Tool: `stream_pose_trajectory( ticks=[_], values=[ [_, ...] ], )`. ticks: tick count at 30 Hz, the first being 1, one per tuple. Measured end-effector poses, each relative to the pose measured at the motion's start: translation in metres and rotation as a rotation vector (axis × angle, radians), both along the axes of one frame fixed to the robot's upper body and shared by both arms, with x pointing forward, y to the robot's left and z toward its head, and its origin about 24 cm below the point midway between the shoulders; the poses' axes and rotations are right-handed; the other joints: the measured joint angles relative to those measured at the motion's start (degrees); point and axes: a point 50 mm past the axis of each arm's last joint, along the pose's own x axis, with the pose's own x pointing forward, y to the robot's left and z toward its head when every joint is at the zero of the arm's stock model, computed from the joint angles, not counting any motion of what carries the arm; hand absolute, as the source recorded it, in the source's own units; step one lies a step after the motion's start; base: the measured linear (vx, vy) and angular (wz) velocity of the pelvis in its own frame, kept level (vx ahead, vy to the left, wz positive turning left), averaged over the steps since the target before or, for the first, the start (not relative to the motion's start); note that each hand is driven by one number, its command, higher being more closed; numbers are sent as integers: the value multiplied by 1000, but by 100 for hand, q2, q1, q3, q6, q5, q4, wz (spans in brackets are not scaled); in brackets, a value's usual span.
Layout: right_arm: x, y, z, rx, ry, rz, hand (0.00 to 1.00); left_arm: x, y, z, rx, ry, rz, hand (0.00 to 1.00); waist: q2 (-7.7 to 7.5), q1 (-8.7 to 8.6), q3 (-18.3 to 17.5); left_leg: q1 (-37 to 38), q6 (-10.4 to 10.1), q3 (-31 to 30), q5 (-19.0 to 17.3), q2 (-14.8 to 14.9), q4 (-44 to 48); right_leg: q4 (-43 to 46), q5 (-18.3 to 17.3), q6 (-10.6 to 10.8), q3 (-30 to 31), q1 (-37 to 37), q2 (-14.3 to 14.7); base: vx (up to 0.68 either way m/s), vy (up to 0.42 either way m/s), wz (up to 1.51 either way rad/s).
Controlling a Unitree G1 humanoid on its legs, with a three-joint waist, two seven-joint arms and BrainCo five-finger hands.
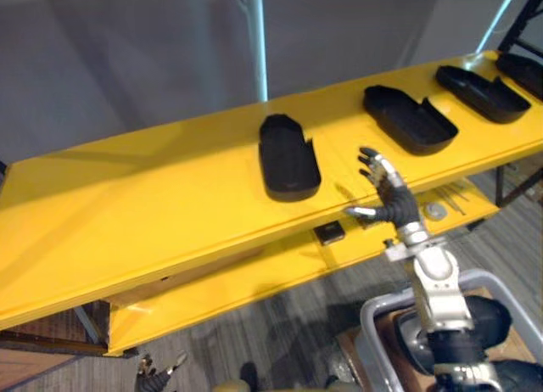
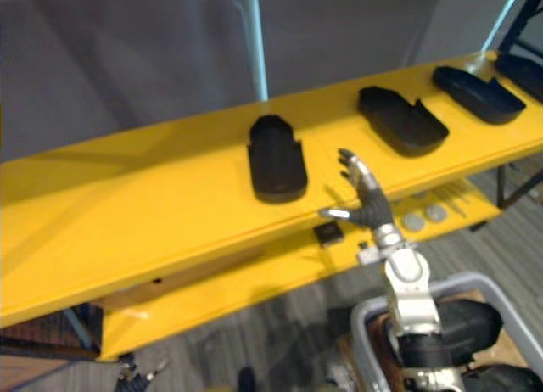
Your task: Walk over and take plastic housings, then place them on the shelf
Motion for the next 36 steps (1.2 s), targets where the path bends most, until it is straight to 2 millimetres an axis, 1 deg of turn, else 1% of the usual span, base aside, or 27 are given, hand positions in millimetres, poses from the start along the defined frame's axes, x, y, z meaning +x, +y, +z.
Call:
stream_pose_trajectory(
  ticks=[1,3,4,6,8,10,11,13,15,22,26,29,32,34,36],
  values=[
    [4,1,16,-26,-55,11,0,15,-2,3,3,-34,-31,0,50,4,259,-226,23,-12,-151,30,415,224,-62,2,62,-134,-8,-108,21,4],
    [5,9,34,-51,-120,44,0,33,-3,9,12,-76,-66,0,125,11,556,-471,38,-7,-289,94,798,418,-103,-44,193,-325,9,-153,14,-10],
    [3,15,38,-61,-139,67,0,39,-1,12,12,-101,-67,0,141,9,660,-578,42,5,-305,114,892,470,-118,-30,258,-421,17,-173,11,-13],
    [3,22,36,-78,-134,95,0,43,0,14,17,-121,-64,0,156,-33,750,-662,48,13,-311,135,970,542,-124,-30,283,-507,16,-112,-7,-6],
    [2,23,36,-92,-134,105,0,46,-1,14,17,-128,-70,0,181,-55,837,-653,52,21,-314,144,969,598,-145,-30,308,-515,14,-92,-11,-3],
    [-1,24,41,-119,-155,120,0,47,-4,14,17,-125,-90,0,211,-57,859,-666,49,53,-314,148,949,636,-185,-43,370,-580,4,-74,-3,-11],
    [-4,26,45,-147,-172,144,0,47,-6,13,14,-120,-101,0,227,-44,868,-662,33,109,-303,156,905,643,-184,-40,434,-635,3,-40,1,-17],
    [-8,33,46,-183,-182,193,0,46,-7,12,14,-113,-101,0,227,-71,868,-651,33,129,-243,149,804,656,-181,-37,455,-691,-2,-12,-17,-9],
    [-10,36,46,-219,-179,230,0,48,-8,13,13,-115,-108,0,233,-76,871,-639,33,124,-171,141,684,656,-166,-20,445,-715,-3,26,-39,3],
    [-12,48,39,-301,-140,332,0,44,-7,10,19,-86,-133,0,234,-56,871,-553,2,114,-105,137,517,637,-181,-47,432,-719,14,63,-23,1],
    [-1,52,41,-330,-118,356,0,44,-4,10,11,-91,-111,0,247,-47,878,-552,5,107,-95,120,492,618,-182,-47,431,-718,8,8,-2,0],
    [8,54,38,-349,-86,359,0,44,-4,10,9,-91,-112,0,309,-14,910,-539,14,73,-19,91,406,618,-183,-47,403,-718,-9,-24,-3,7],
    [16,55,34,-370,-48,364,0,44,-6,10,8,-90,-123,0,385,-7,949,-536,9,-33,131,56,227,623,-185,-50,266,-720,-37,-28,-15,21],
    [20,54,31,-373,-28,357,0,44,-7,9,6,-87,-131,0,404,75,959,-495,-1,-39,238,44,61,657,-194,-64,243,-754,-44,-19,-23,10],
    [23,55,31,-382,-20,361,0,44,-9,9,4,-85,-139,0,405,97,959,-440,5,-38,290,24,-34,695,-214,-69,243,-761,-64,3,-3,2]
  ],
)
